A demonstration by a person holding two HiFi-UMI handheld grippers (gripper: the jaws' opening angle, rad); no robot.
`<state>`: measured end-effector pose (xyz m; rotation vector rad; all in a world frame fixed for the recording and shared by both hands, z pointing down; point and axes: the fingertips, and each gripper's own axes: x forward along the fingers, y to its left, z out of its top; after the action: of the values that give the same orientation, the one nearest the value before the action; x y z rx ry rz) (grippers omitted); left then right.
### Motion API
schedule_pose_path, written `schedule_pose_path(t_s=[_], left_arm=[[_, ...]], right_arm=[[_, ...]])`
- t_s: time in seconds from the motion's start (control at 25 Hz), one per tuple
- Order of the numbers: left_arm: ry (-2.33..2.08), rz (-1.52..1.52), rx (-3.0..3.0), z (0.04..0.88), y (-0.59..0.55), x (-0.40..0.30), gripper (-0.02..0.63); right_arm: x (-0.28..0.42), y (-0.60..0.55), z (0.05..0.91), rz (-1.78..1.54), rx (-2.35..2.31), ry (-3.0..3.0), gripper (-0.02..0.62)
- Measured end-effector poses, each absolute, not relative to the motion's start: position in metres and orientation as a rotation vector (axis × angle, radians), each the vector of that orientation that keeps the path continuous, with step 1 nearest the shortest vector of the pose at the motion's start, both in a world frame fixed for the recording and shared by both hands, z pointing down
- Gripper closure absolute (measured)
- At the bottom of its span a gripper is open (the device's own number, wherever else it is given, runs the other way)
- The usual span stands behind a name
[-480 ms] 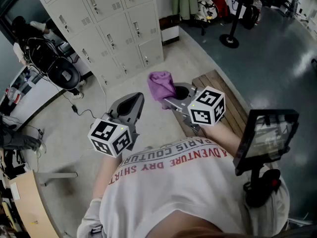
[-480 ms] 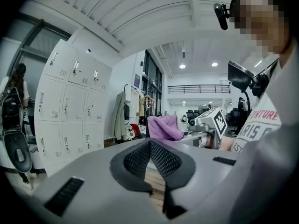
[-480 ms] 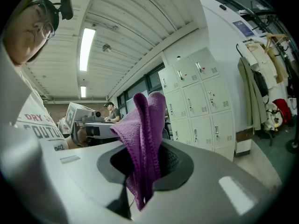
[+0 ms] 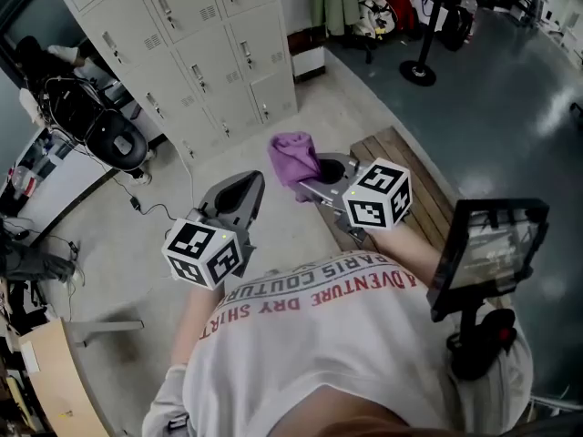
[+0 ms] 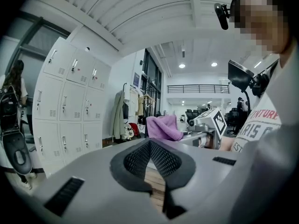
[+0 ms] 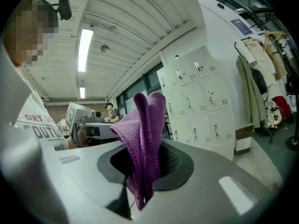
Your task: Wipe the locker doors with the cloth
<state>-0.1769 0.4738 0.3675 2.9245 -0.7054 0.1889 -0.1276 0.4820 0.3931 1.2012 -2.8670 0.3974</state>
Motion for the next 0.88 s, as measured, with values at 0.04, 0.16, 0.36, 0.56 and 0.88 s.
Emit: schedule_pose_path(t_s=[0.04,0.16,0.36,0.56,0.88], left_arm=[[-0.703,0.188,2.924,0.368,0.474,-0.176,0.604],[-0.698,0.189,2.924,0.368,0.475,-0.174,0.603],[-0.703,0.192,2.913,0.370,0.471,-0.173,0.603],[-0.697,0.199,2.904,0.371,0.461,-0.161,0.603],[-0.666,0.206,2.892,0.367,0.445,-0.137,0.603]], right_arm=[[-0.127,0.482,0.393,0.405,1.203,-2.870,0.517],[-0.126,0.482,0.393,0.440,1.200,-2.889,0.515],[-0.125,0.481,0.395,0.460,1.198,-2.901,0.515],[-0.110,0.470,0.396,0.492,1.227,-2.893,0.515],[-0.086,0.458,0.386,0.488,1.265,-2.916,0.515]])
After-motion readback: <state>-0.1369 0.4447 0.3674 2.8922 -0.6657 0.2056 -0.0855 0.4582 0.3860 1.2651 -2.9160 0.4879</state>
